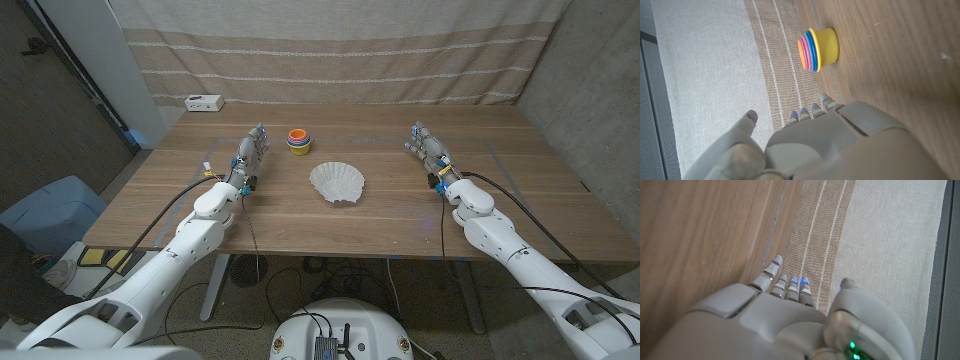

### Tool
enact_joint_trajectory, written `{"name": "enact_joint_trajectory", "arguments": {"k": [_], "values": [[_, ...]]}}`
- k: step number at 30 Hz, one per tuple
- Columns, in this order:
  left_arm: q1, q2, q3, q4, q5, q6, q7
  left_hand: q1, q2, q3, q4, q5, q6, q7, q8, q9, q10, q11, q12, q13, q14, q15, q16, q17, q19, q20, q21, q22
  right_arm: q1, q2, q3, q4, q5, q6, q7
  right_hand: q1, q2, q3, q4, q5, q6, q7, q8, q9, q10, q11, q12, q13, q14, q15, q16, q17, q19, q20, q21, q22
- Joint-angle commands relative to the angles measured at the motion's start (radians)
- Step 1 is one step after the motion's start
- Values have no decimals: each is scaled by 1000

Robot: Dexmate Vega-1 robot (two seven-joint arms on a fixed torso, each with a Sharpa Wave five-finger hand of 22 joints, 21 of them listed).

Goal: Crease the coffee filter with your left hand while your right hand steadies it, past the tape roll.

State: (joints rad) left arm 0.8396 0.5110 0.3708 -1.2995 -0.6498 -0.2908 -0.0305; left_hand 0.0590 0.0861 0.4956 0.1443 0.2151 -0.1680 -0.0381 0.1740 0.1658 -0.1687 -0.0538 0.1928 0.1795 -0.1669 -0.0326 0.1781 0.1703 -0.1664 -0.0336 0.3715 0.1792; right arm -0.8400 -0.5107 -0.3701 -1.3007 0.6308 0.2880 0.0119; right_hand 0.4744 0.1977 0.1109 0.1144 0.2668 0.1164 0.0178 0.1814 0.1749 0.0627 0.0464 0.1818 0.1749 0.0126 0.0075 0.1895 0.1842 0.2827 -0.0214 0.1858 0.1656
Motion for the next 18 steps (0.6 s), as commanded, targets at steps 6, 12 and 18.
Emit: {"name": "enact_joint_trajectory", "arguments": {"k": [6,12,18], "values": [[7,14,13,-19,25,6,3,1,46,8,-2,6,-114,-3,7,5,-141,-1,8,1,-156,-13,9,5,-24,-2,1,1,-23,-62,-44,-116,-144,-68,-122,38,4,41,-15,1,18,-5,9,4,20,-3,11,5,9,5,7,2,11,-2,9,5],[12,19,16,-29,29,10,2,2,46,8,-3,6,-102,-2,11,5,-130,-4,12,1,-147,-10,11,5,-17,1,0,1,-28,-103,-69,-192,-225,-146,-179,65,8,81,-28,-7,31,-7,12,4,38,-1,15,6,28,8,13,2,24,10,13,5],[17,24,20,-41,31,15,0,2,44,8,-4,6,-87,5,14,5,-113,-1,17,1,-133,-3,13,5,-6,8,0,1,-32,-146,-94,-269,-309,-225,-220,86,8,113,-38,-16,41,-9,13,5,53,5,18,6,44,12,18,3,33,19,15,6]]}}
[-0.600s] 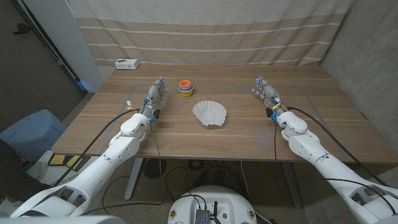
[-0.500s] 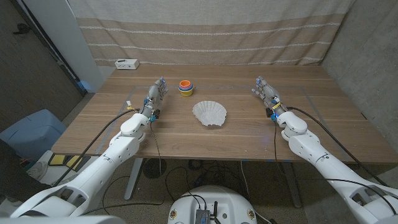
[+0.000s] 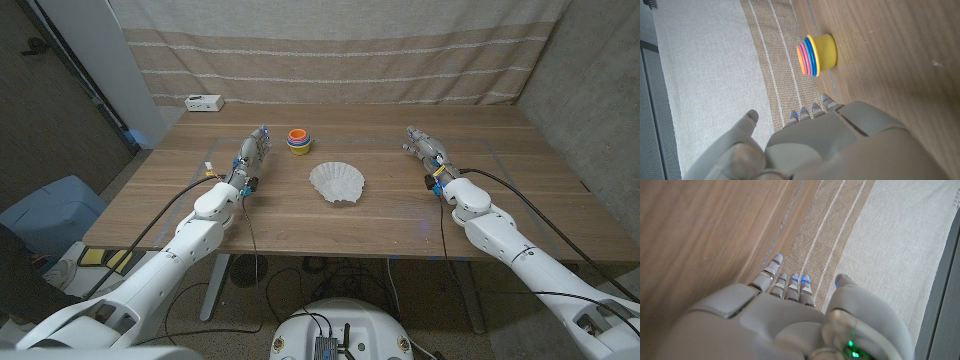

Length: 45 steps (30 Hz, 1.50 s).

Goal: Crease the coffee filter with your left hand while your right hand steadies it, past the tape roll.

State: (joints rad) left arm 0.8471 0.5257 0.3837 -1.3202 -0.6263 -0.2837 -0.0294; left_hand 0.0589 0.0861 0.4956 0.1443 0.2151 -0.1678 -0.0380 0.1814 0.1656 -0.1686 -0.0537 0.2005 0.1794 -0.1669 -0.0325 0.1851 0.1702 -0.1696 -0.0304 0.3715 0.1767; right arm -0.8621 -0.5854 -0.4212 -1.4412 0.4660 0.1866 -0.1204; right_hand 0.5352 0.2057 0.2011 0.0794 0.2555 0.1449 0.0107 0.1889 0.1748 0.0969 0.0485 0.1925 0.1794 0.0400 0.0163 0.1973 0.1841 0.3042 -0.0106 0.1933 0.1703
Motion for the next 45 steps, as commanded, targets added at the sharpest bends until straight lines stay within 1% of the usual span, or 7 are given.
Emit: {"name": "enact_joint_trajectory", "arguments": {"k": [1,4,7,19,29,38,45], "values": [[10,10,8,-22,6,10,-5,3,44,8,-4,6,-83,6,8,5,-108,1,10,1,-129,0,7,5,0,7,1,3,-12,-77,-47,-140,-157,-135,-95,30,-1,29,-6,-7,17,-2,6,5,20,4,7,2,18,4,10,3,13,10,8,1],[11,13,11,-27,5,16,-10,3,42,7,-5,6,-68,15,10,6,-91,10,15,2,-112,12,10,5,10,15,1,3,-17,-96,-58,-180,-198,-173,-113,38,-2,40,-11,-11,20,-2,6,5,25,2,7,2,24,4,11,3,15,12,8,1],[13,19,16,-34,12,21,-14,3,41,7,-5,6,-61,15,11,6,-86,13,15,2,-105,18,11,5,16,20,1,4,-23,-115,-69,-220,-240,-211,-127,49,-3,55,-18,-17,28,-4,7,5,33,2,8,2,26,1,10,3,15,14,7,1],[35,42,34,-81,55,13,-6,8,50,12,-7,8,-32,14,14,6,-55,17,21,2,-77,20,13,4,40,26,2,3,-42,-185,-106,-364,-379,-341,-137,78,-4,95,-37,-32,54,-14,11,5,49,-7,8,2,44,-8,13,3,20,16,7,1],[73,56,38,-130,74,4,12,20,57,22,-13,6,28,17,22,6,-16,41,26,1,-38,33,15,3,72,36,3,4,-57,-224,-127,-449,-469,-408,-124,94,-8,115,-49,-42,75,-17,13,6,64,-12,9,2,60,-15,17,4,29,16,8,1],[96,63,45,-148,91,-11,14,25,59,27,-17,5,40,21,21,7,0,39,27,1,-24,34,14,3,86,36,3,4,-66,-254,-150,-518,-548,-469,-100,113,-14,133,-68,-52,95,-24,15,6,79,-24,10,2,75,-23,18,2,38,17,9,1],[113,72,48,-163,114,-31,21,29,61,31,-20,5,40,20,18,7,1,39,25,1,-23,34,12,2,88,35,2,4,-68,-267,-174,-561,-612,-513,-75,120,-15,140,-75,-57,108,-31,16,6,85,-31,9,2,80,-27,18,2,39,18,8,1]]}}
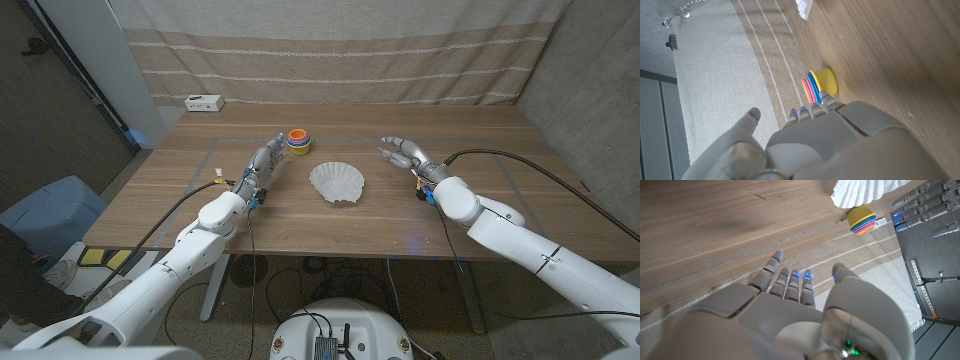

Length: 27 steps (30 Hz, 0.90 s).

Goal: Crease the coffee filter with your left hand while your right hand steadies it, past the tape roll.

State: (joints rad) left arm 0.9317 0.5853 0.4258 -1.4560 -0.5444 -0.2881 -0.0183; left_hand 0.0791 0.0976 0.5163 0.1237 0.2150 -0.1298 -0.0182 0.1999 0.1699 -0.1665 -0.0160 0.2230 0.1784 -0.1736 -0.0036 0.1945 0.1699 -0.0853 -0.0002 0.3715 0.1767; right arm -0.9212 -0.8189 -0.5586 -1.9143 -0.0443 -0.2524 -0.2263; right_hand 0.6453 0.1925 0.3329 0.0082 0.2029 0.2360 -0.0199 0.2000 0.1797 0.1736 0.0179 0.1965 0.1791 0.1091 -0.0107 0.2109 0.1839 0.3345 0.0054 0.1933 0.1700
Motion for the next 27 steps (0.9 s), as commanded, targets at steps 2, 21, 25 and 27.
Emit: {"name": "enact_joint_trajectory", "arguments": {"k": [2,21,25,27], "values": [[37,12,5,-33,36,-31,16,10,50,11,0,4,4,0,-1,2,-1,-1,2,2,-15,5,2,3,4,5,1,4,-10,-36,-43,-100,-118,-87,37,11,-2,10,-5,-5,22,-1,6,1,8,-2,4,2,11,-1,5,3,8,1,8,1],[31,-18,35,1,32,-57,-25,20,51,18,-6,2,-3,6,-10,2,1,-1,-3,2,-13,1,-4,2,9,0,-3,4,14,-47,-118,-159,-268,-179,140,31,-5,27,-26,-14,56,-11,10,2,18,-17,1,2,18,-10,2,1,8,-6,6,1],[20,-23,43,7,31,-49,-36,21,51,19,-7,2,-4,6,-11,2,1,0,-4,2,-13,1,-5,2,9,0,-4,4,19,-44,-126,-160,-288,-186,156,35,-6,30,-31,-15,63,-13,10,2,20,-20,1,2,19,-15,1,1,8,-8,5,1],[9,-24,50,13,30,-42,-49,22,50,19,-8,2,-4,7,-12,2,1,0,-5,2,-13,0,-5,2,9,0,-5,4,23,-42,-131,-155,-292,-183,168,36,-6,31,-33,-15,64,-15,10,2,21,-21,1,2,19,-15,1,1,8,-9,5,1]]}}
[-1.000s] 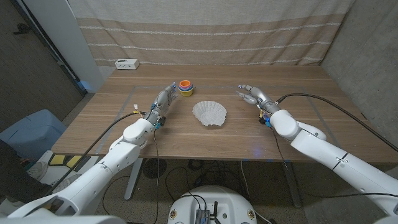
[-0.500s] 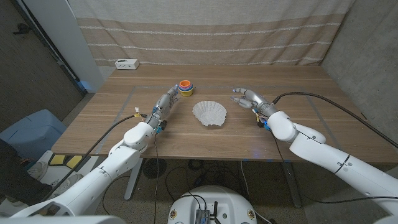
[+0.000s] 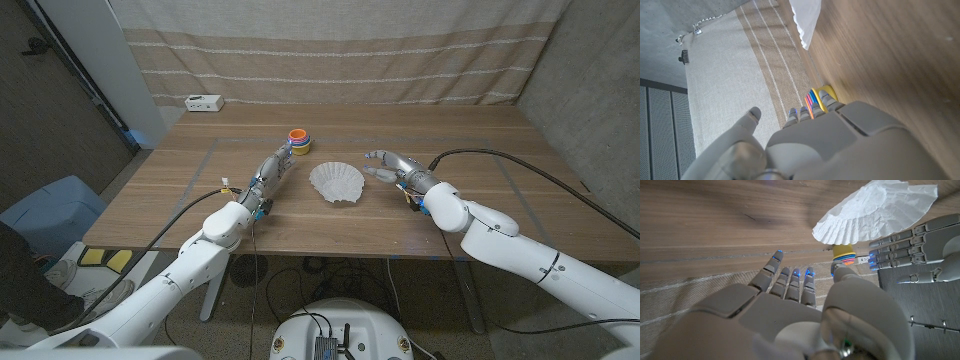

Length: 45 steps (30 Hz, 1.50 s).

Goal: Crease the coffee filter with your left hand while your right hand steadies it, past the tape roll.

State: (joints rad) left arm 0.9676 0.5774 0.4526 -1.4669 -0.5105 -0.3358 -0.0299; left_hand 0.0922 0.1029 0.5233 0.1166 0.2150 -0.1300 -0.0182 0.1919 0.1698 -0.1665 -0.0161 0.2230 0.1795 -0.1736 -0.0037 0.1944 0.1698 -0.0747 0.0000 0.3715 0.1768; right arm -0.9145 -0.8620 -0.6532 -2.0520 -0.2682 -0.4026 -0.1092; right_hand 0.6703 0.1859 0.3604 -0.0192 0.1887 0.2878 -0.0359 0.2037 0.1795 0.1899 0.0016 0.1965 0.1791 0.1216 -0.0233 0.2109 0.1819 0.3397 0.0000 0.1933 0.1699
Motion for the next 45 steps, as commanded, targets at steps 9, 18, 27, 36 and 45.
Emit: {"name": "enact_joint_trajectory", "arguments": {"k": [9,18,27,36,45], "values": [[-61,-35,38,51,-4,14,-57,10,43,13,-2,0,-8,8,-7,2,-2,1,-8,1,-17,1,-8,3,-4,0,-9,4,40,18,-72,-6,-115,-32,99,14,0,7,-10,-3,12,-1,3,3,4,-7,-1,2,6,-6,-1,3,2,-5,4,1],[-78,-51,51,63,-11,15,-79,11,42,14,-1,-1,-10,8,-9,2,-5,2,-11,1,-19,-1,-10,4,-4,0,-11,4,49,27,-89,3,-139,-12,132,17,-1,9,-14,-4,13,-2,1,3,4,-11,-3,3,5,-6,-2,4,0,-6,3,1],[-69,-47,52,39,-15,28,-71,11,42,15,-1,-2,-16,9,-11,2,-8,2,-14,1,-21,-1,-11,4,-5,0,-14,4,56,26,-115,-4,-200,-21,169,32,-8,16,-31,-5,23,-7,1,3,6,-23,-4,2,7,-12,-5,1,0,-7,2,1],[-52,-34,41,11,-13,34,-49,11,42,15,0,-3,-18,9,-12,2,-9,2,-15,1,-21,-1,-11,4,-5,1,-16,4,62,38,-136,9,-245,-23,204,43,-11,20,-45,-5,31,-10,0,3,9,-30,-6,2,8,-17,-7,-1,0,-9,2,1],[-36,-17,33,-16,-13,40,-40,11,41,15,0,-3,-18,9,-12,2,-8,3,-16,1,-22,-2,-12,5,-5,0,-18,4,78,63,-150,43,-263,-42,247,55,-14,24,-58,-5,31,-13,-2,3,8,-33,-7,2,8,-21,-9,-2,-1,-15,1,1]]}}
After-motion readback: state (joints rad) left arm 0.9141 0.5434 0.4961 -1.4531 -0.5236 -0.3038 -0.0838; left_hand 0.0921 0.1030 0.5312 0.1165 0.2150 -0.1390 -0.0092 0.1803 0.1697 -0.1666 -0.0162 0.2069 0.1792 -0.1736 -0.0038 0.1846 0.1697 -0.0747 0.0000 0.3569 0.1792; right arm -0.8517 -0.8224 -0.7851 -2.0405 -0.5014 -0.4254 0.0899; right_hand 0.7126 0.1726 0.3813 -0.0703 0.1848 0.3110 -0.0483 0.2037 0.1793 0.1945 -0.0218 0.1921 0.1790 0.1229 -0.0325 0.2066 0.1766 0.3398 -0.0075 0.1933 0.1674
